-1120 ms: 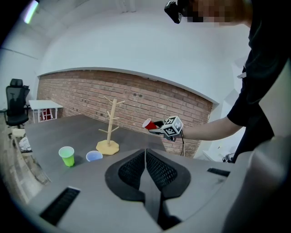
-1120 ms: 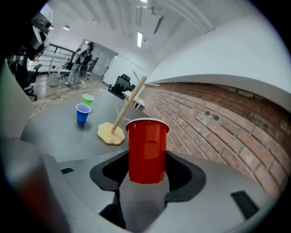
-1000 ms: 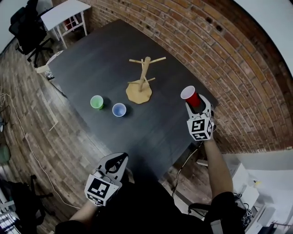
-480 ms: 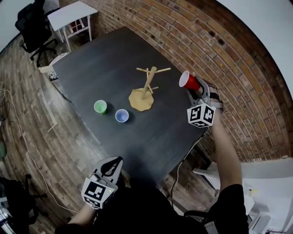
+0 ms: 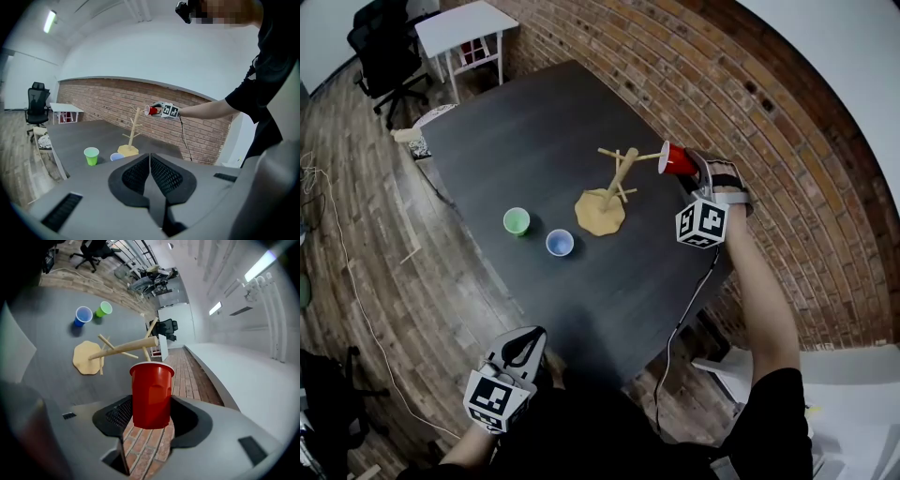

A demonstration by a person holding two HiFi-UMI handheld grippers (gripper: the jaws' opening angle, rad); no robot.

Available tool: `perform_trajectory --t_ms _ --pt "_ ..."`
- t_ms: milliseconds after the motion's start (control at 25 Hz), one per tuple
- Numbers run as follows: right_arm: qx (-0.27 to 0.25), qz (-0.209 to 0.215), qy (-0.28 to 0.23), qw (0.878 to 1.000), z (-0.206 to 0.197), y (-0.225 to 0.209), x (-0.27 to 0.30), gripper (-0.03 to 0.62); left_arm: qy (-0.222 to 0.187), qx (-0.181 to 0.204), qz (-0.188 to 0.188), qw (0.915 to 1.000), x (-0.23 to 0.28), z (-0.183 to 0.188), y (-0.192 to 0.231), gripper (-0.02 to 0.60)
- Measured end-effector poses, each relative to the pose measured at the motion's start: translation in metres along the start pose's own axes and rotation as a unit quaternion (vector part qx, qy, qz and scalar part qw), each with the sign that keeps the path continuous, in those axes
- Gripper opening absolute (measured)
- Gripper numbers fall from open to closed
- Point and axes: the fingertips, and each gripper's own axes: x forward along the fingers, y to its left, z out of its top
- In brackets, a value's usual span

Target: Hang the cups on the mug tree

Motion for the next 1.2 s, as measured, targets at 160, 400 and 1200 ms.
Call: perform_trajectory --t_ms 160,400,1200 --pt "-0.048 0.007 -0.006 0.999 0.015 0.003 0.01 0.268 -0.003 -0.006 0.007 1.0 -0.001 0.0 0.003 0.025" --pt "-0.141 0.016 -0.015 0.99 0.038 0.018 0.018 0.268 -0.004 -0.011 0.013 0.9999 -0.003 -0.002 0.008 0.025" --pt "-0.044 -0.059 -0.03 0.997 0.029 -0.005 -0.027 0.27 -0.005 0.006 -0.003 1.0 0.0 0.007 -0.002 0.025"
